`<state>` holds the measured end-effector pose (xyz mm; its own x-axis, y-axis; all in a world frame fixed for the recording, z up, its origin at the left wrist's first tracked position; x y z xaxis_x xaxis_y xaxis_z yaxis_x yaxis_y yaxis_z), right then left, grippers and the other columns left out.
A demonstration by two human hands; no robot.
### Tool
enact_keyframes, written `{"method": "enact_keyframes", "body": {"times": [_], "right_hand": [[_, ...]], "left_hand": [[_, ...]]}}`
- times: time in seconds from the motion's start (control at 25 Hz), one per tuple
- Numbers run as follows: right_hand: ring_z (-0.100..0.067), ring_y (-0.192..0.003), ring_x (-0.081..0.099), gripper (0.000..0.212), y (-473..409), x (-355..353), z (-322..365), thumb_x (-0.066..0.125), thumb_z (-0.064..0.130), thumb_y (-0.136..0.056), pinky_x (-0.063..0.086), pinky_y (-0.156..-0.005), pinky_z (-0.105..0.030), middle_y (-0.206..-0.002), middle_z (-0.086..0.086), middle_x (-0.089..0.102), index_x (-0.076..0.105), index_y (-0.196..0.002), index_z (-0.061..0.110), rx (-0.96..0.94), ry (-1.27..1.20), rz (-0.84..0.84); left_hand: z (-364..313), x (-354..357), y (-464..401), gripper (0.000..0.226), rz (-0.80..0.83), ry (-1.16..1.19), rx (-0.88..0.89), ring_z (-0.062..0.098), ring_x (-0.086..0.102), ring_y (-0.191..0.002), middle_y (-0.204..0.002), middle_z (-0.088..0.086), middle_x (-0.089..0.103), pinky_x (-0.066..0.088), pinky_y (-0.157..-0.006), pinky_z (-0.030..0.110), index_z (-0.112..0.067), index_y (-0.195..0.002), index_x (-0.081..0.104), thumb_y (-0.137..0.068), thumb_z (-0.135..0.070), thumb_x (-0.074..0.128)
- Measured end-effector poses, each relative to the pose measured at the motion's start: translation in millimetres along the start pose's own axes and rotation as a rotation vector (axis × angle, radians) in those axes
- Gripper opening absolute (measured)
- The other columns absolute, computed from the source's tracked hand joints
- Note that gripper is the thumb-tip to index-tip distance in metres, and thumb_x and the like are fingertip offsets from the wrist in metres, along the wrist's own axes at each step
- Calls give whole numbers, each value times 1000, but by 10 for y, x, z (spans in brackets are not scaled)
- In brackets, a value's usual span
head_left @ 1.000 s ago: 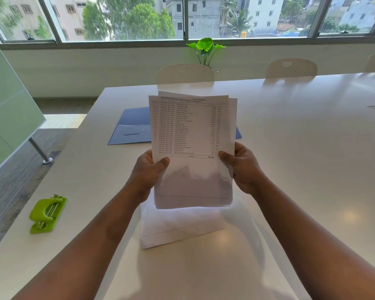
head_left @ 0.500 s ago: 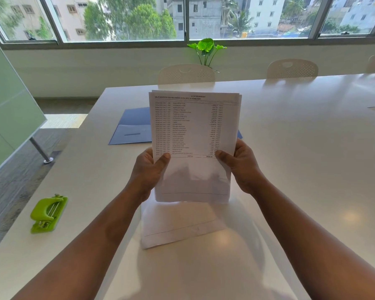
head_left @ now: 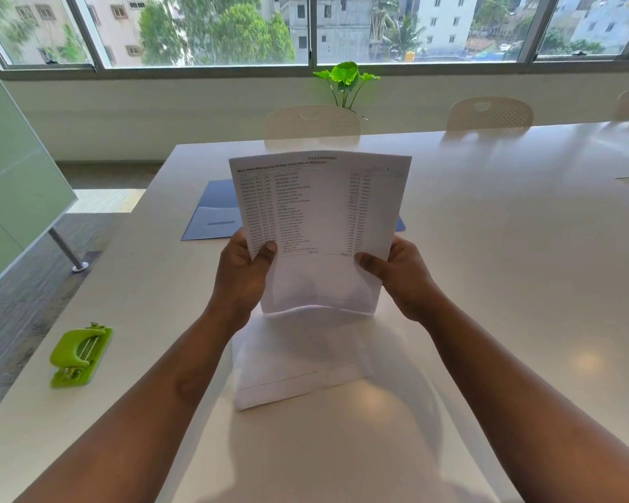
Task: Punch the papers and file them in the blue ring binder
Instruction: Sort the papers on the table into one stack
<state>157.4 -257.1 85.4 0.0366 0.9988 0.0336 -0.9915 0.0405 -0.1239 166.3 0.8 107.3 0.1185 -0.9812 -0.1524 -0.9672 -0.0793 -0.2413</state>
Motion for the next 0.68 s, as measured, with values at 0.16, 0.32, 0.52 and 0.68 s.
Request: {"method": "enact_keyframes", "body": {"times": [0.16,0.32,0.52,0.68], "right_hand": [[-37,-107,70,25,-1,5,33,68,0,-90,54,-97,-56,-116,-10,75,75,-108,16,-21,-37,15],[-33,-105,71,34,66,35,-156,64,-9,-89,54,-99,-55,-112,-7,77,74,-106,18,78,-27,28],[-24,-93,73,36,80,75,-167,59,-14,-89,57,-95,-50,-101,-2,78,73,-103,16,103,-33,21],[-22,-91,72,36,109,122,-178,59,-13,-89,59,-89,-42,-97,1,78,74,-100,18,109,-25,36]], "left_hand": [[-57,-34,-3,17,-21,27,40,15,68,-102,-116,-4,70,60,-80,27,-24,-119,63,-103,-20,58],[155,49,54,22,39,24,-71,16,67,-103,-115,-6,71,60,-89,38,-20,-123,63,-102,-22,60],[224,75,88,25,54,53,-79,16,67,-104,-118,-5,70,59,-86,31,-19,-127,61,-102,-22,58],[332,110,133,25,66,5,-81,19,65,-107,-120,-4,69,57,-83,28,-19,-128,62,-104,-23,56]]}}
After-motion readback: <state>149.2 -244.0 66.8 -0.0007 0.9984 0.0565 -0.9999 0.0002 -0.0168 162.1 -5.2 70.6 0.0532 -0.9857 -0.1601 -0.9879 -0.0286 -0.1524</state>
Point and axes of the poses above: each hand's wrist, its own y-axis away from the middle knuckle, its own x-axis out of the palm, z = x × y, the point moved 9 cm from there along -y, towards the middle knuckle
